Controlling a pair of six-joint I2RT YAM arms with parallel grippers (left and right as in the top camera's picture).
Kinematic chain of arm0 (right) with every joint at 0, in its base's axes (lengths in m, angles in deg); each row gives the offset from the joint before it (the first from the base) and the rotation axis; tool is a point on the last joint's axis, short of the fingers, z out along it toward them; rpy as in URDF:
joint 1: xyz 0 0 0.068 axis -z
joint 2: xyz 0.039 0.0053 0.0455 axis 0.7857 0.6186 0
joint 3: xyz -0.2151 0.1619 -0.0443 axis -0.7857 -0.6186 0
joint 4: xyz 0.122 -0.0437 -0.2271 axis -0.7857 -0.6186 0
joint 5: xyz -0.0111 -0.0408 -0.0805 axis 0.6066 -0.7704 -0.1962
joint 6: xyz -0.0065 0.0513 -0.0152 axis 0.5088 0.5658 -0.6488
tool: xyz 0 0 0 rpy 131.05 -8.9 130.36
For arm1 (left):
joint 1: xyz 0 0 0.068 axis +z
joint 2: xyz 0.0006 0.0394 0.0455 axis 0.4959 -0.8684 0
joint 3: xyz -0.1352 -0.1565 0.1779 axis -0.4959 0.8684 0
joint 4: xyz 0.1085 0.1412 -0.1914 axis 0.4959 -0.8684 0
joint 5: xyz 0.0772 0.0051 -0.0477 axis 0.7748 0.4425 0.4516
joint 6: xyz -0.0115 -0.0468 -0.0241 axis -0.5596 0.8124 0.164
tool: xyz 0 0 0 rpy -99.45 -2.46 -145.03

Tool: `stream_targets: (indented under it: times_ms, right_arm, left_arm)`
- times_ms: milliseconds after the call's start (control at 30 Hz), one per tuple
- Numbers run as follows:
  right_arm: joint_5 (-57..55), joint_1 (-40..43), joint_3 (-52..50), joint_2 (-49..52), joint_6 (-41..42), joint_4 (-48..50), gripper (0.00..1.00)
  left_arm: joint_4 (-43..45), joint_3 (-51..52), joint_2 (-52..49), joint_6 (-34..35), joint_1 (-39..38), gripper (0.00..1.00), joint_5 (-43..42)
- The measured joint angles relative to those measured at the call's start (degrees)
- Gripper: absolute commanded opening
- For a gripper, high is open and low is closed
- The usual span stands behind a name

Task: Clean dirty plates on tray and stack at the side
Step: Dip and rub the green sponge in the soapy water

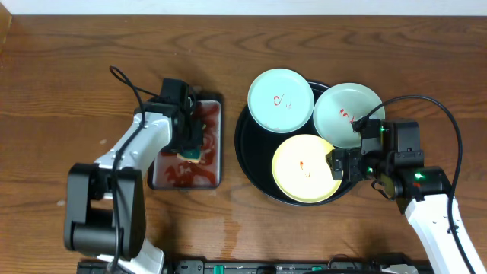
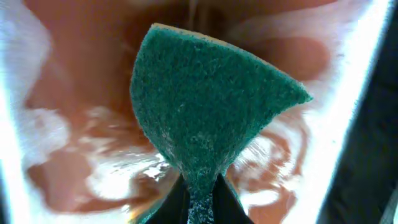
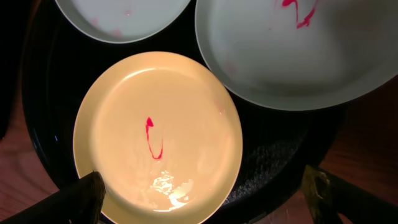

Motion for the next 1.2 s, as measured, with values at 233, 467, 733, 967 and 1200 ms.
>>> stream_targets:
  times_ms: [233,467,733,967,1200]
  right_arm:
    - [0.00,0.00,0.00,0.00,0.00,-0.02,0.99]
    - [0.00,0.00,0.00,0.00,0.00,-0.04,0.99]
    - [0.00,0.00,0.00,0.00,0.02,-0.07,0.99]
    - [0.00,0.00,0.00,0.00,0.00,-0.11,0.99]
    - [0.00,0.00,0.00,0.00,0.00,-0.15,0.99]
  left_arm:
    - [-2.08,0.02,8.04,-2.03,-0.02,0.07,-0.02]
    - [-2.71,0.02,16.11,0.46,-0.02,0.07,-0.02]
    - [-3.78,0.11,18.05,8.87,-0.02,0.07,0.00]
    - [-3.41,0.76,17.16,13.31,-0.22,0.07,-0.02]
    - [-2.93,1.25,11.17,14.21,-1.73,0.07,-0.02]
